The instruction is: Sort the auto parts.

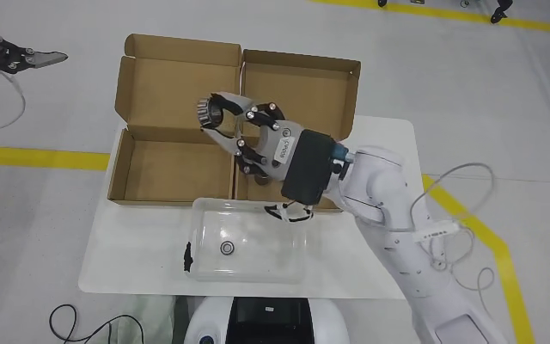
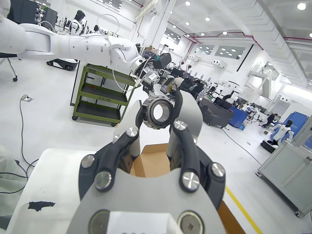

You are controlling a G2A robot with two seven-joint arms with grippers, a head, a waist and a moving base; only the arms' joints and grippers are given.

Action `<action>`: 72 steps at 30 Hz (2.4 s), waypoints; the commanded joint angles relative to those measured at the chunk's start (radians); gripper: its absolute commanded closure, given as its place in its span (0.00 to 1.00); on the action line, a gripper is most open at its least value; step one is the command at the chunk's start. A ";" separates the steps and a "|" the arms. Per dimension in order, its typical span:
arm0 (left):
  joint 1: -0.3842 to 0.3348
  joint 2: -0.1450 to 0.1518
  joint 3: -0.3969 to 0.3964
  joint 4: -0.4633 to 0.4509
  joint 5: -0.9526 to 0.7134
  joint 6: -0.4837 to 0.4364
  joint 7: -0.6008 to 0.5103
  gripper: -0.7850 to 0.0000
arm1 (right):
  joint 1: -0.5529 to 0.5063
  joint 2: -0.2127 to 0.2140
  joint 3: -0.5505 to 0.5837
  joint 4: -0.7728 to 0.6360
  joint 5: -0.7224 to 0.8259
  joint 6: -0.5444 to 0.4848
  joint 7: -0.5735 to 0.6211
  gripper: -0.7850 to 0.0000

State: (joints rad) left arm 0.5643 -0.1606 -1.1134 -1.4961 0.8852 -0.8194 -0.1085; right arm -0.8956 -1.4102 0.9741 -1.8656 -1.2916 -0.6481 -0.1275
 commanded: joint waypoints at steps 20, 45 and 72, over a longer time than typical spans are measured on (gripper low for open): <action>0.000 0.000 0.000 0.000 0.000 0.000 0.000 0.00 | -0.022 0.011 -0.007 0.020 -0.069 -0.069 -0.041 1.00; 0.000 0.000 0.000 0.000 0.000 0.000 0.000 0.00 | -0.013 -0.034 -0.197 0.420 0.034 -0.043 -0.081 1.00; 0.000 0.000 0.000 0.000 0.000 0.000 0.000 0.00 | 0.333 -0.287 -0.517 1.040 0.214 0.065 0.231 1.00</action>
State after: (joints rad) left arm 0.5643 -0.1606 -1.1134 -1.4961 0.8852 -0.8194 -0.1085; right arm -0.5687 -1.6882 0.4640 -0.8507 -1.0801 -0.5838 0.1025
